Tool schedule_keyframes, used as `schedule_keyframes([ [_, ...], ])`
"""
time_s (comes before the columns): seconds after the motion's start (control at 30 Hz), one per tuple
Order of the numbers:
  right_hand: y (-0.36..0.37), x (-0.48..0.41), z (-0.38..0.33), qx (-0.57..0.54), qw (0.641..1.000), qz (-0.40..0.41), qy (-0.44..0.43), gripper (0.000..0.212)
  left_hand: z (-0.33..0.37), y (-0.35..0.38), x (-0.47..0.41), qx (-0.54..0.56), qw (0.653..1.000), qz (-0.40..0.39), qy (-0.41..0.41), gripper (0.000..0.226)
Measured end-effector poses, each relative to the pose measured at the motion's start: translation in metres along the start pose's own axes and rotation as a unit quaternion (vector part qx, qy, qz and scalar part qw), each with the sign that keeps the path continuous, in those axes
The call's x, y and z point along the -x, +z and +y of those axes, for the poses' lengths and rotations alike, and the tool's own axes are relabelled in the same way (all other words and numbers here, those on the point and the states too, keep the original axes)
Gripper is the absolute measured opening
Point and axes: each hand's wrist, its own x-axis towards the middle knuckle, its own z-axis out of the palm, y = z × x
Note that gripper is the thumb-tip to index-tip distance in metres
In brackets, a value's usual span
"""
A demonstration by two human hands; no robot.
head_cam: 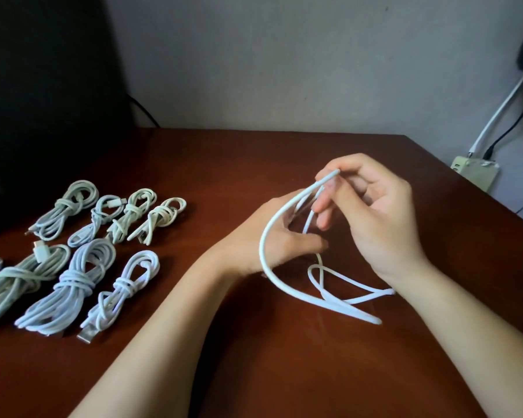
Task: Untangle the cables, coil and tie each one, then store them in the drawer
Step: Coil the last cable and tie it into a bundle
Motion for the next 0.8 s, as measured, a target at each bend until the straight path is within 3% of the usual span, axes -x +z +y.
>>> schedule_keyframes([
  [0.2,-0.004,-0.005,-0.001,-0.105,0.988,0.005,0.11,0.005,-0.012,0.003,-0.002,-0.043,0.998,0.038,-0.022,0.028],
  [0.33,-0.007,-0.007,-0.004,-0.208,0.96,-0.024,0.188,0.016,-0.01,0.002,-0.001,-0.025,0.996,0.082,-0.028,0.037],
  [0.4,-0.008,-0.008,-0.004,-0.237,0.945,-0.032,0.224,0.021,-0.014,0.002,0.0,-0.091,0.99,0.112,-0.009,0.036],
  [0.5,-0.008,-0.009,-0.005,-0.219,0.933,-0.034,0.282,0.04,-0.022,-0.003,0.001,-0.274,0.955,0.11,-0.004,0.053],
  [0.57,-0.007,-0.009,-0.007,-0.206,0.926,-0.034,0.314,0.042,-0.028,-0.005,0.0,-0.316,0.941,0.118,-0.02,0.051],
  [0.8,-0.003,-0.008,-0.01,-0.214,0.927,-0.096,0.293,0.025,-0.032,-0.004,-0.004,-0.349,0.915,0.2,0.016,0.031],
])
